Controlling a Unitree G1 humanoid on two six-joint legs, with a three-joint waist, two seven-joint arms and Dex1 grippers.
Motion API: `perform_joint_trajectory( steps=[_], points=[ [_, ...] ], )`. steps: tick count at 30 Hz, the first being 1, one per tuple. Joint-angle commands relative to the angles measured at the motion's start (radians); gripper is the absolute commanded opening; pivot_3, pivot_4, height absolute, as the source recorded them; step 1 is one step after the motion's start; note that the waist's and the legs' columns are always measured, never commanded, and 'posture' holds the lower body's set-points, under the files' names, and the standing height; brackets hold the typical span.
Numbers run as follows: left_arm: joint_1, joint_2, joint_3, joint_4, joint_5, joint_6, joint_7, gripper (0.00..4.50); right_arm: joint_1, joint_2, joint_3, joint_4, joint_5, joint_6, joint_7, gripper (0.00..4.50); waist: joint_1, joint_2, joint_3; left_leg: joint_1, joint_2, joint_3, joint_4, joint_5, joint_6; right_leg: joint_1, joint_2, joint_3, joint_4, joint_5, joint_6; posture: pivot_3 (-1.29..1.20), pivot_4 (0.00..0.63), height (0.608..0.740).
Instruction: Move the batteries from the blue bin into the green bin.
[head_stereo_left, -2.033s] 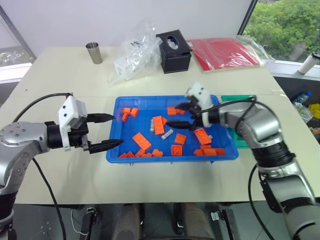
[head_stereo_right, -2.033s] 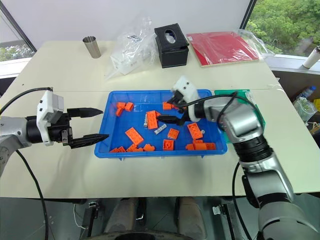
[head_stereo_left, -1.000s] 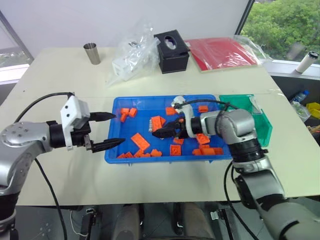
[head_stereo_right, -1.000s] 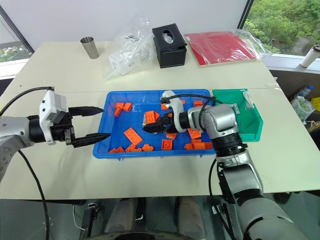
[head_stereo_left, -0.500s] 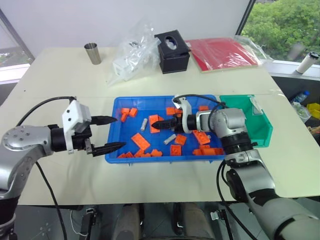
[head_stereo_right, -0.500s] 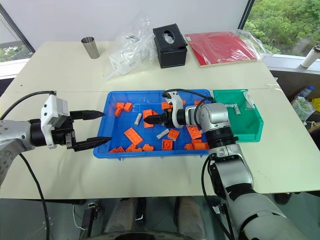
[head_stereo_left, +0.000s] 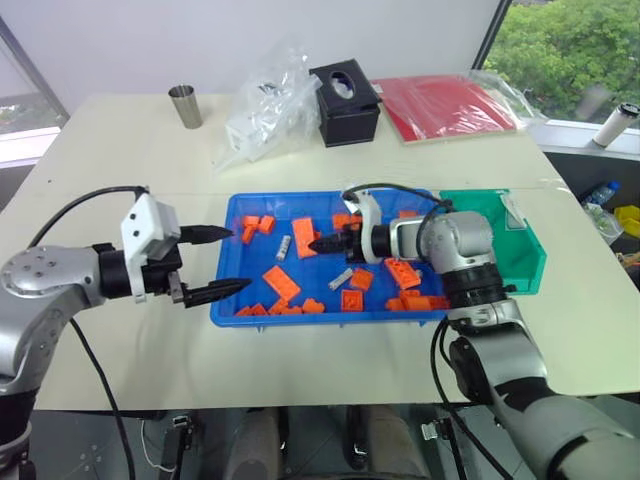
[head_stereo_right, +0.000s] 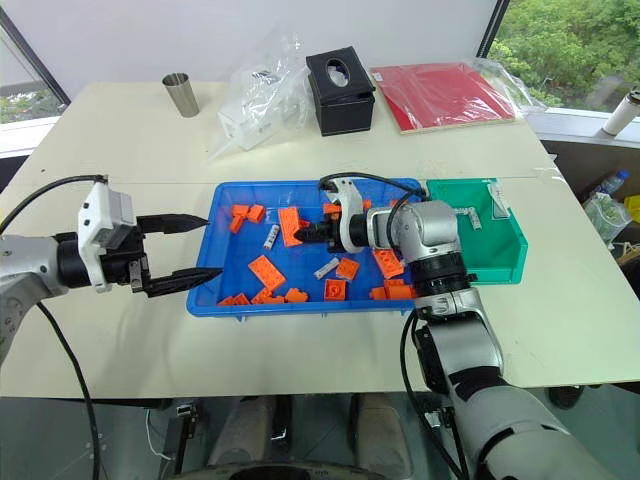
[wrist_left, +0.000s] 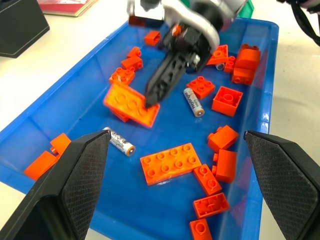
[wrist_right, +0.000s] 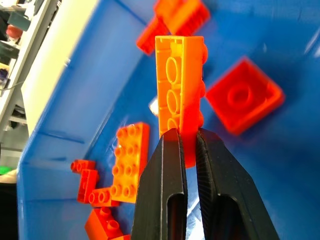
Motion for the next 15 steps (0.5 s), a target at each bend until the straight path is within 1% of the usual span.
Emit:
perform_joint_trajectory(
  steps=[1, 2, 3, 5, 6, 9, 15],
  points=[
    [-0.017, 0.012, 0.021, 0.002, 0.005, -0.024, -0.006, 4.50, -0.035, -0.053, 0.029, -0.099, -0.020, -0.054, 0.010, 0.43, 0.001, 0.000, 0.000, 0.000, 0.000, 0.000, 0.000, 0.000, 0.000, 0.000, 0.000, 0.000, 0.000, 0.000, 0.000, 0.00, 0.150, 0.736],
    [-0.019, 0.013, 0.022, 0.005, 0.007, -0.024, -0.007, 4.50, -0.036, -0.069, 0.043, -0.107, -0.039, -0.078, 0.002, 0.87, 0.001, 0.000, 0.000, 0.000, 0.000, 0.000, 0.000, 0.000, 0.000, 0.000, 0.000, 0.000, 0.000, 0.000, 0.000, 0.00, 0.150, 0.736],
    [-0.021, 0.012, 0.022, 0.008, 0.008, -0.024, -0.008, 4.50, -0.038, -0.079, 0.058, -0.109, -0.056, -0.102, -0.001, 1.16, 0.002, 0.000, 0.000, 0.000, 0.000, 0.000, 0.000, 0.000, 0.000, 0.000, 0.000, 0.000, 0.000, 0.000, 0.000, 0.00, 0.150, 0.736],
    [-0.025, 0.009, 0.018, 0.014, 0.013, -0.026, -0.009, 4.50, -0.033, -0.088, 0.108, -0.110, -0.090, -0.166, 0.014, 2.14, 0.000, 0.000, 0.000, 0.000, 0.000, 0.000, 0.000, 0.000, 0.000, 0.000, 0.000, 0.000, 0.000, 0.000, 0.000, 0.00, 0.150, 0.736],
    [-0.027, 0.006, 0.014, 0.016, 0.016, -0.028, -0.008, 4.50, -0.031, -0.082, 0.132, -0.101, -0.107, -0.193, 0.017, 2.49, 0.000, 0.000, 0.000, 0.000, 0.000, 0.000, 0.000, 0.000, 0.000, 0.000, 0.000, 0.000, 0.000, 0.000, 0.000, 0.00, 0.150, 0.736],
    [-0.036, 0.000, 0.004, 0.018, 0.017, -0.029, -0.003, 4.50, -0.037, -0.086, 0.246, -0.071, -0.205, -0.315, 0.032, 2.49, -0.005, 0.000, 0.000, 0.000, 0.000, 0.000, -0.001, 0.000, 0.000, -0.001, 0.000, 0.000, 0.000, 0.000, 0.000, 0.00, 0.150, 0.736],
    [-0.040, 0.003, 0.009, 0.018, 0.009, -0.023, 0.000, 4.50, -0.101, -0.047, 0.281, -0.073, -0.242, -0.462, 0.090, 2.49, -0.003, 0.000, 0.001, -0.001, 0.000, 0.001, -0.001, 0.000, 0.000, -0.001, 0.000, 0.000, 0.000, 0.000, 0.000, 0.00, 0.150, 0.736]
  ],
)
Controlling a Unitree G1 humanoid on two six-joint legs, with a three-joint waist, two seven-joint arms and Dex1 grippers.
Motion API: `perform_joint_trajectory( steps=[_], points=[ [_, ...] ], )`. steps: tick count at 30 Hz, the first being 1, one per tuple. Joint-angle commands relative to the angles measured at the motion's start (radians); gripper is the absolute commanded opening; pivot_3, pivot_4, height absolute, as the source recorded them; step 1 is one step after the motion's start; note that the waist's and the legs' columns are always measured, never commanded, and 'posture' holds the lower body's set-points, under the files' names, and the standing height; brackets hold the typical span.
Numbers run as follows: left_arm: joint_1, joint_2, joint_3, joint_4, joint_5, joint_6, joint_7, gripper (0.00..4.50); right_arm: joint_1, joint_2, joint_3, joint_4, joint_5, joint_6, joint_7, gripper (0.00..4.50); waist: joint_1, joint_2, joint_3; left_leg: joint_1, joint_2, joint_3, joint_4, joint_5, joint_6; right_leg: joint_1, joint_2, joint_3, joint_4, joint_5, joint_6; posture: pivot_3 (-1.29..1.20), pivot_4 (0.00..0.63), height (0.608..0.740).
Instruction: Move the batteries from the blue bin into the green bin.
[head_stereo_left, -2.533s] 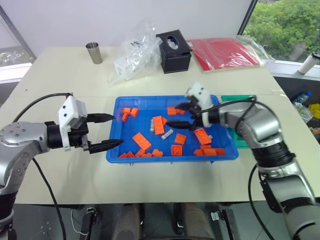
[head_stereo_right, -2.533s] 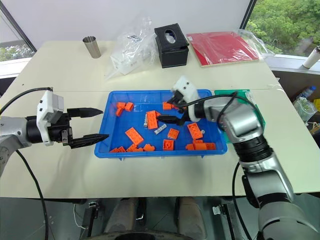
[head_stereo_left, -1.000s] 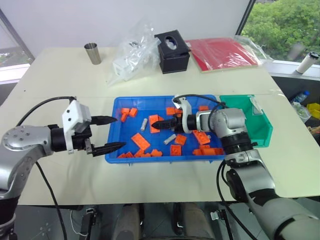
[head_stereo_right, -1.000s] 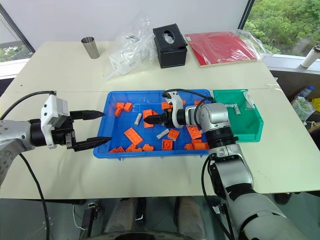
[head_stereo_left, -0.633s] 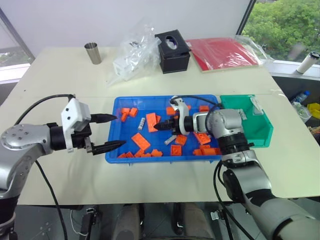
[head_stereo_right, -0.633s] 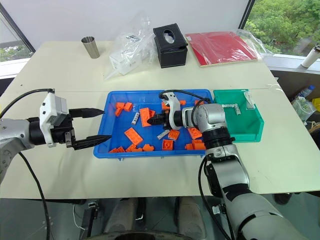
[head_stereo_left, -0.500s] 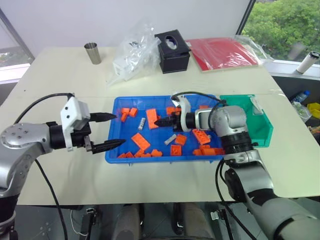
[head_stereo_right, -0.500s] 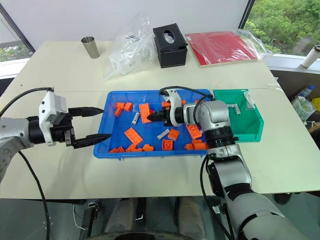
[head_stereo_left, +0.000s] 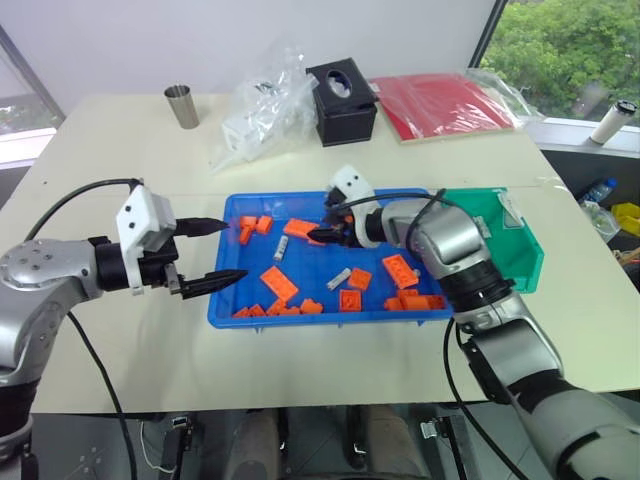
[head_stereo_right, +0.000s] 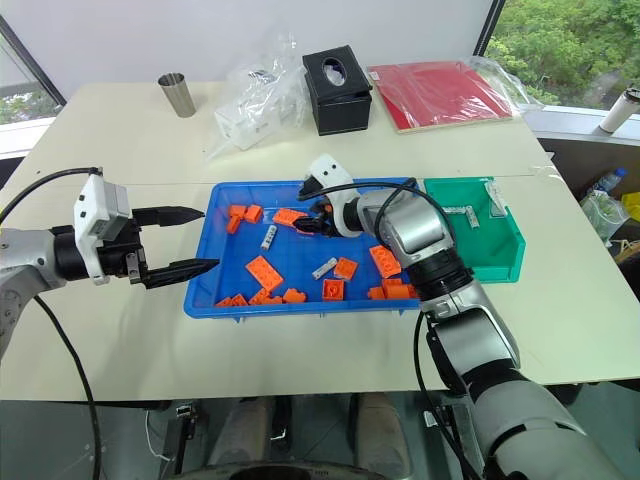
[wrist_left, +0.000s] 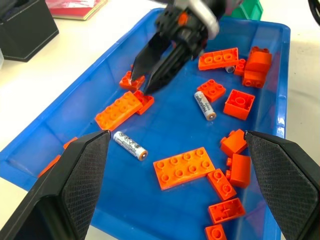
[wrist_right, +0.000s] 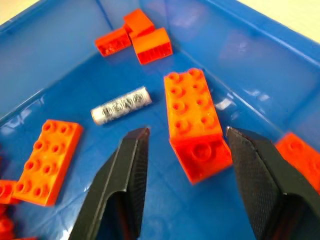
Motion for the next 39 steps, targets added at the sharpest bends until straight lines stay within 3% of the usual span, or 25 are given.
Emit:
perform_joint_trajectory(
  steps=[1, 5, 9, 12, 16, 23, 30, 39],
  points=[
    [-0.009, 0.006, 0.015, -0.014, -0.004, -0.009, 0.001, 4.50, -0.072, 0.021, 0.022, -0.042, -0.018, -0.096, 0.061, 2.49, 0.000, 0.000, 0.000, 0.000, 0.000, 0.000, 0.000, 0.000, 0.000, 0.000, 0.000, 0.000, 0.000, 0.000, 0.000, 0.00, 0.150, 0.736],
    [-0.007, 0.009, 0.017, -0.012, 0.000, -0.009, 0.000, 4.50, -0.084, 0.066, 0.067, -0.006, -0.050, -0.128, 0.088, 2.49, 0.000, 0.000, 0.000, 0.000, 0.000, 0.000, 0.000, 0.000, 0.000, 0.000, 0.000, 0.000, 0.000, 0.000, 0.000, 0.00, 0.150, 0.736],
    [0.000, 0.008, 0.022, -0.021, 0.000, -0.006, 0.009, 4.50, -0.059, 0.109, 0.118, 0.044, -0.090, -0.144, 0.081, 3.76, 0.004, -0.001, 0.000, 0.000, 0.000, 0.000, 0.000, 0.000, 0.000, 0.000, 0.000, 0.000, 0.000, 0.000, 0.000, 0.00, 0.150, 0.736],
    [0.018, 0.010, 0.032, -0.035, -0.003, -0.005, 0.015, 4.50, -0.055, 0.137, 0.093, 0.067, -0.102, -0.076, 0.033, 3.76, 0.001, 0.000, 0.000, 0.000, 0.000, 0.000, 0.000, 0.000, 0.000, 0.000, 0.000, 0.000, 0.000, 0.000, 0.000, 0.00, 0.150, 0.736],
    [0.054, 0.021, 0.052, -0.040, -0.003, -0.007, 0.009, 4.50, -0.103, 0.266, -0.208, 0.024, 0.083, 0.350, -0.093, 3.76, 0.001, -0.001, 0.000, 0.000, 0.001, 0.000, 0.000, 0.000, 0.000, 0.000, 0.000, 0.000, 0.000, 0.000, 0.000, 0.00, 0.150, 0.736],
    [0.042, 0.022, 0.043, -0.014, 0.008, -0.025, 0.003, 4.50, -0.125, 0.426, -0.445, -0.036, 0.115, 0.704, -0.284, 3.76, 0.001, 0.000, 0.000, 0.000, 0.001, 0.000, 0.000, 0.000, -0.001, 0.000, 0.000, -0.001, 0.000, 0.001, -0.001, 0.00, 0.150, 0.736],
    [0.042, 0.013, 0.036, -0.027, 0.004, -0.027, 0.005, 4.50, -0.129, 0.470, -0.506, 0.102, 0.048, 0.601, -0.453, 3.76, 0.000, 0.000, 0.000, -0.001, 0.001, 0.000, 0.000, 0.000, -0.001, -0.001, 0.000, -0.001, -0.001, 0.001, -0.002, 0.00, 0.150, 0.736],
    [0.044, 0.011, 0.046, -0.027, 0.000, -0.031, 0.007, 4.50, -0.173, 0.448, -0.455, 0.336, 0.021, 0.401, -0.485, 3.76, -0.006, 0.000, 0.000, -0.001, 0.001, 0.000, -0.001, 0.000, 0.000, -0.001, 0.000, -0.001, 0.000, 0.001, -0.002, 0.00, 0.150, 0.736]
  ],
)
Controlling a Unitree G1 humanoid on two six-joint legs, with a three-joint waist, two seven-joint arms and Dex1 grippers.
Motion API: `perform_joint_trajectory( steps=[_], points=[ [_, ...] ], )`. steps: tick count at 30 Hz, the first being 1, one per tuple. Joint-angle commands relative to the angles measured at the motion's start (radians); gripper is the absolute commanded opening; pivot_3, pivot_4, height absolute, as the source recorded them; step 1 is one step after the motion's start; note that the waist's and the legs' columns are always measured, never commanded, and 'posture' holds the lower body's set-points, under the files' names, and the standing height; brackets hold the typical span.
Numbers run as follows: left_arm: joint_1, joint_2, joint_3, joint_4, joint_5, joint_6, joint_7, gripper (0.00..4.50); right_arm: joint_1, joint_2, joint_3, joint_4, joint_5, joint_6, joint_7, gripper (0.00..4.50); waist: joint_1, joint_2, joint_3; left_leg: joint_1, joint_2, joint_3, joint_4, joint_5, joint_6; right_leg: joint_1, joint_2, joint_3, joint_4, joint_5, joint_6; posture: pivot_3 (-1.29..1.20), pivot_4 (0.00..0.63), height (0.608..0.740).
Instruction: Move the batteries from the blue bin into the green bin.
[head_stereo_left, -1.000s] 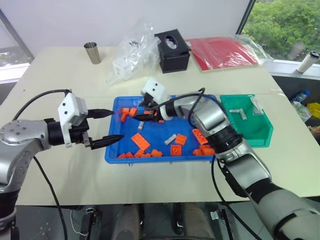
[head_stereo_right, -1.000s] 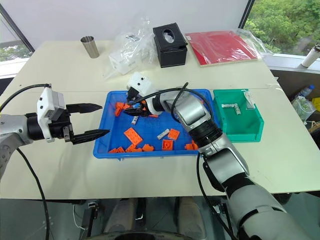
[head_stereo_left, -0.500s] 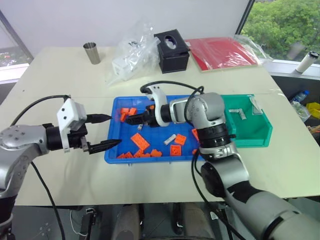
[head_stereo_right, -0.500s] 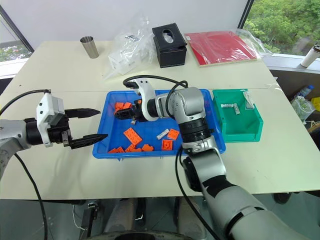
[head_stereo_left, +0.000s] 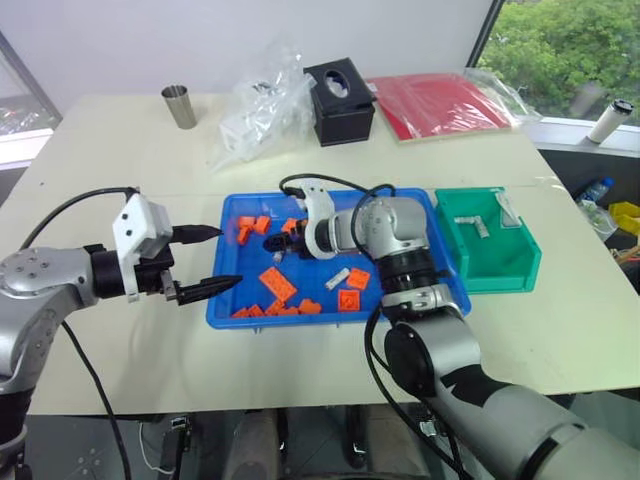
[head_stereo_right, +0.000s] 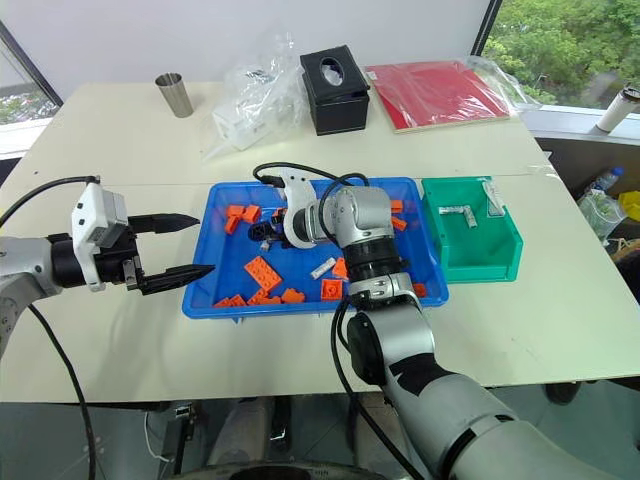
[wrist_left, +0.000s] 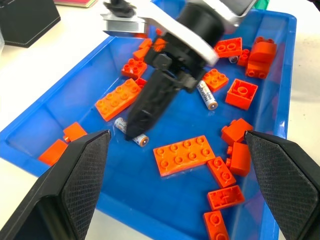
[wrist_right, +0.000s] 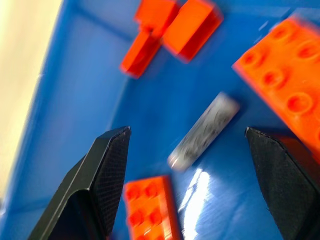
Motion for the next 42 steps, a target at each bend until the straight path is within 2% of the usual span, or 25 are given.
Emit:
perform_joint_trajectory(
  steps=[1, 5, 6, 8, 14, 15, 24, 27, 31, 33, 37, 39, 42],
  points=[
    [-0.004, 0.000, 0.029, -0.026, -0.005, -0.023, 0.002, 4.50, -0.036, 0.013, 0.019, 0.092, 0.005, -0.045, 0.004, 3.76, -0.001, 0.000, 0.000, 0.000, 0.000, 0.000, 0.000, 0.000, 0.000, 0.000, 0.000, 0.000, 0.000, 0.000, 0.000, 0.00, 0.150, 0.736],
    [-0.005, -0.001, 0.030, -0.023, -0.007, -0.027, 0.002, 4.50, -0.034, 0.016, 0.065, 0.110, 0.003, -0.042, 0.027, 3.76, -0.007, 0.000, 0.000, 0.000, 0.000, 0.000, 0.000, 0.000, 0.000, 0.000, 0.000, 0.000, 0.000, 0.000, 0.000, 0.00, 0.150, 0.736],
    [-0.006, 0.000, 0.031, -0.021, -0.007, -0.028, 0.001, 4.50, -0.026, 0.014, 0.079, 0.102, 0.003, -0.035, 0.033, 3.53, -0.008, 0.000, 0.000, 0.000, 0.000, 0.000, 0.000, 0.000, 0.000, 0.001, 0.000, 0.000, 0.000, 0.000, 0.000, 0.00, 0.150, 0.736],
    [-0.010, 0.001, 0.032, -0.016, -0.008, -0.029, -0.001, 4.50, -0.018, 0.011, 0.090, 0.092, 0.006, -0.029, 0.037, 2.95, -0.013, 0.000, 0.000, 0.000, 0.000, -0.001, 0.000, 0.000, 0.000, 0.001, 0.000, 0.000, 0.000, 0.000, 0.000, 0.00, 0.150, 0.736],
    [-0.033, 0.003, 0.024, 0.000, -0.009, -0.030, -0.008, 4.50, -0.012, 0.006, 0.101, 0.077, 0.009, -0.022, 0.038, 0.21, -0.020, 0.000, 0.000, 0.000, 0.000, -0.001, -0.001, 0.000, 0.000, 0.001, 0.000, 0.000, 0.000, 0.000, 0.000, 0.00, 0.150, 0.736],
    [-0.039, 0.003, 0.020, 0.005, -0.008, -0.031, -0.010, 4.50, -0.012, 0.005, 0.101, 0.076, 0.009, -0.021, 0.038, 0.11, -0.019, 0.000, 0.000, 0.000, 0.000, -0.001, -0.001, 0.000, 0.000, 0.001, 0.000, 0.000, 0.000, 0.000, 0.000, 0.00, 0.150, 0.736],
    [-0.113, -0.012, -0.039, 0.051, 0.004, -0.036, -0.034, 4.50, -0.008, -0.041, 0.115, -0.036, 0.031, 0.013, 0.075, 0.11, -0.018, 0.000, 0.000, 0.000, 0.000, -0.001, -0.001, 0.000, 0.000, 0.000, 0.000, 0.000, 0.000, 0.000, 0.000, 0.00, 0.150, 0.736],
    [-0.125, -0.022, -0.051, 0.053, 0.000, -0.029, -0.041, 4.50, -0.018, -0.077, 0.072, -0.141, 0.090, 0.085, 0.108, 0.11, -0.017, 0.000, 0.000, -0.001, 0.000, -0.001, 0.000, 0.000, 0.000, 0.000, 0.000, 0.000, 0.000, 0.000, 0.000, 0.00, 0.150, 0.736],
    [-0.119, -0.045, -0.082, 0.042, 0.008, -0.036, -0.046, 4.50, -0.053, -0.201, -0.068, -0.352, 0.207, 0.277, 0.163, 0.11, -0.011, 0.000, 0.001, -0.002, 0.000, -0.001, 0.000, 0.000, 0.000, 0.000, 0.000, 0.000, 0.000, 0.000, 0.000, 0.00, 0.150, 0.736],
    [-0.120, -0.057, -0.092, 0.035, 0.007, -0.034, -0.047, 4.50, -0.051, -0.315, -0.107, -0.425, 0.222, 0.312, 0.173, 0.11, -0.011, 0.000, 0.000, -0.002, 0.000, -0.001, 0.000, 0.000, 0.000, 0.000, 0.000, 0.000, 0.000, 0.000, 0.000, 0.00, 0.150, 0.736],
    [-0.139, -0.076, -0.117, 0.031, 0.002, -0.032, -0.059, 4.50, 0.059, -0.685, -0.129, -0.538, 0.193, 0.302, 0.203, 0.11, 0.018, 0.000, 0.001, -0.002, -0.002, -0.001, 0.000, 0.000, 0.000, 0.000, -0.002, 0.000, -0.003, -0.001, -0.001, 0.00, 0.150, 0.736],
    [-0.153, -0.080, -0.129, 0.037, 0.005, -0.034, -0.070, 4.50, 0.129, -0.795, -0.156, -0.568, 0.200, 0.316, 0.216, 0.11, 0.018, 0.000, 0.001, -0.003, -0.002, -0.001, 0.000, 0.000, 0.001, 0.000, -0.002, 0.000, -0.005, -0.002, -0.004, 0.00, 0.150, 0.736],
    [-0.175, -0.089, -0.147, 0.057, 0.013, -0.038, -0.080, 4.50, 0.222, -0.889, -0.200, -0.585, 0.192, 0.305, 0.219, 0.11, 0.005, 0.000, 0.002, -0.001, -0.001, 0.001, 0.000, -0.001, 0.001, 0.000, -0.001, 0.001, -0.005, -0.002, -0.003, 0.00, 0.150, 0.736]
  ],
)
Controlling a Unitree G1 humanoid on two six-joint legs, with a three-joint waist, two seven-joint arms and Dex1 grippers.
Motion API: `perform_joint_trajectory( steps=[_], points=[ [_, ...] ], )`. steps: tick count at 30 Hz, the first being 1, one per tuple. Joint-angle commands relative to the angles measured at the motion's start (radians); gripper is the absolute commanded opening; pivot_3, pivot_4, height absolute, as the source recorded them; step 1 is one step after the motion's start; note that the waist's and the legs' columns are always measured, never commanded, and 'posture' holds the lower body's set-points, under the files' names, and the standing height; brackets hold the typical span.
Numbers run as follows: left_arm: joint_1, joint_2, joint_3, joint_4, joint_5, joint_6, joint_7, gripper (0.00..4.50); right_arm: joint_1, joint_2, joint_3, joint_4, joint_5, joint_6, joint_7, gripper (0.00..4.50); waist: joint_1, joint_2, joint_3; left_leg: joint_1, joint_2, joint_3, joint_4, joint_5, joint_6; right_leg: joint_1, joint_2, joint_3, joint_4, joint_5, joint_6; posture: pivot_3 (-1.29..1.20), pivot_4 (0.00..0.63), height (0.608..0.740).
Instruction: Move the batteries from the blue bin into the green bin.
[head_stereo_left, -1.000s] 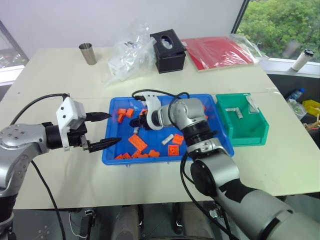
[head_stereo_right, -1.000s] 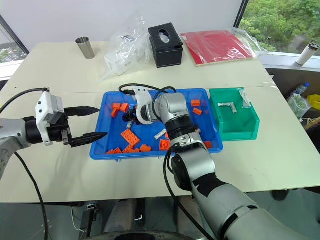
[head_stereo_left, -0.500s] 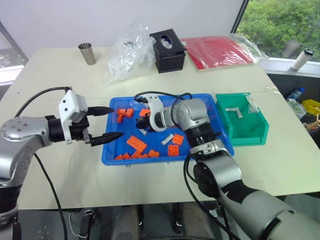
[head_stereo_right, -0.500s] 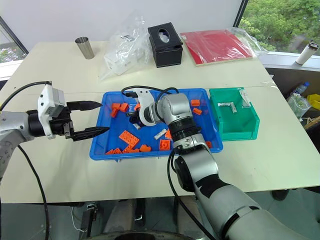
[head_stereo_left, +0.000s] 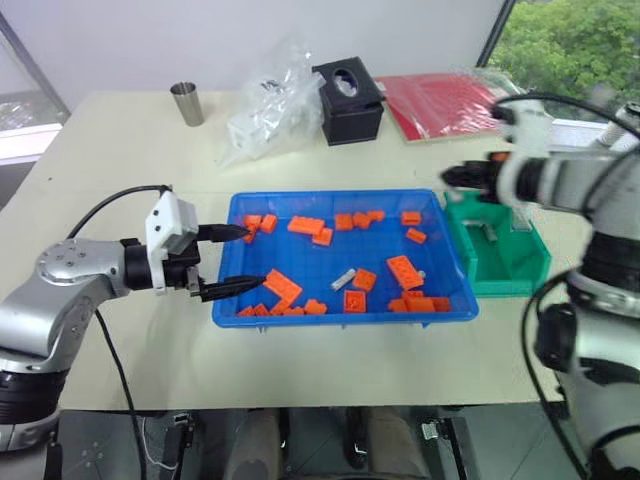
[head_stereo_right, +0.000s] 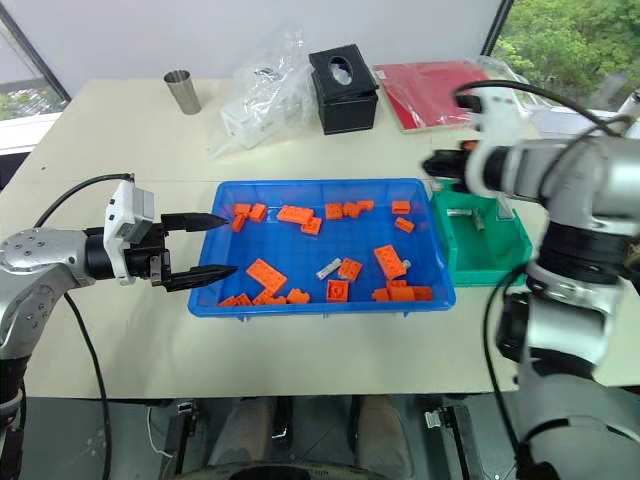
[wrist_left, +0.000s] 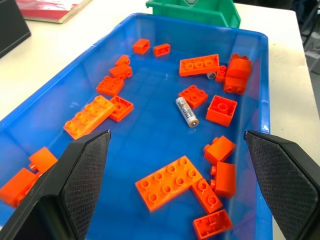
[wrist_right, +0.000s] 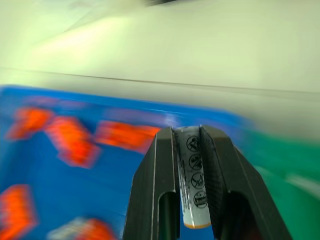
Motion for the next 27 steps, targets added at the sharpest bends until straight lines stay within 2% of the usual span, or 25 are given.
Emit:
perform_joint_trajectory(
  steps=[1, 5, 6, 10, 12, 17, 20, 24, 27],
  points=[
    [-0.041, -0.009, -0.020, 0.005, 0.005, -0.023, -0.019, 4.50, 0.082, -0.074, -0.052, -0.052, 0.001, -0.021, 0.014, 0.11, -0.006, 0.001, 0.001, 0.001, 0.000, 0.000, 0.000, 0.000, 0.000, 0.000, 0.001, 0.001, 0.001, 0.000, 0.001, 0.00, 0.150, 0.736],
    [-0.072, -0.017, -0.041, 0.029, 0.014, -0.029, -0.033, 4.50, 0.157, -0.069, -0.086, -0.061, -0.013, -0.044, -0.010, 0.11, -0.006, 0.003, 0.001, 0.003, 0.002, 0.000, 0.000, 0.000, 0.000, -0.001, 0.003, 0.001, 0.003, 0.002, 0.003, 0.00, 0.150, 0.736],
    [-0.078, -0.017, -0.044, 0.033, 0.014, -0.031, -0.036, 4.50, 0.167, -0.065, -0.083, -0.058, -0.020, -0.063, -0.018, 1.20, -0.006, 0.003, 0.001, 0.003, 0.002, 0.000, 0.000, 0.000, 0.000, -0.001, 0.004, 0.001, 0.004, 0.001, 0.003, 0.00, 0.150, 0.736],
    [-0.090, -0.016, -0.049, 0.044, 0.019, -0.036, -0.045, 4.50, 0.183, -0.091, -0.030, -0.033, -0.050, -0.193, -0.018, 3.12, 0.003, 0.003, 0.001, 0.001, 0.001, 0.000, 0.001, 0.000, 0.000, -0.001, 0.003, 0.001, 0.003, 0.001, 0.003, 0.00, 0.150, 0.736],
    [-0.089, -0.014, -0.046, 0.039, 0.018, -0.034, -0.046, 4.50, 0.172, -0.121, 0.037, -0.055, -0.046, -0.296, 0.044, 3.12, 0.005, 0.003, 0.001, 0.001, 0.001, 0.000, 0.001, 0.000, 0.000, -0.001, 0.002, 0.001, 0.003, 0.001, 0.003, 0.00, 0.150, 0.736],
    [-0.075, -0.009, -0.038, 0.021, 0.015, -0.028, -0.045, 4.50, 0.145, -0.163, 0.258, -0.202, 0.006, -0.517, 0.312, 3.12, -0.001, 0.003, 0.002, 0.001, 0.001, 0.000, 0.001, 0.000, 0.000, -0.001, 0.003, 0.001, 0.003, 0.001, 0.003, 0.00, 0.150, 0.736],
    [-0.074, -0.005, -0.036, 0.018, 0.015, -0.025, -0.046, 4.50, 0.105, -0.143, 0.382, -0.209, 0.004, -0.603, 0.424, 3.12, -0.002, 0.003, 0.002, 0.001, 0.002, 0.000, 0.000, 0.000, 0.000, -0.001, 0.003, 0.001, 0.003, 0.001, 0.003, 0.00, 0.150, 0.736],
    [-0.066, 0.002, -0.027, -0.001, 0.009, -0.013, -0.037, 4.50, 0.034, -0.077, 0.663, -0.137, -0.120, -0.832, 0.615, 3.12, 0.001, 0.003, 0.002, 0.001, 0.002, -0.001, 0.002, 0.000, 0.000, 0.000, 0.003, 0.001, 0.003, 0.001, 0.003, 0.00, 0.150, 0.736],
    [-0.047, 0.007, -0.018, -0.024, 0.005, -0.008, -0.032, 4.50, 0.001, -0.031, 0.777, -0.036, -0.217, -0.955, 0.675, 3.12, 0.005, 0.003, 0.002, 0.001, 0.002, -0.001, 0.002, 0.000, 0.000, 0.000, 0.003, 0.001, 0.003, 0.001, 0.003, 0.00, 0.150, 0.736]
  ],
)
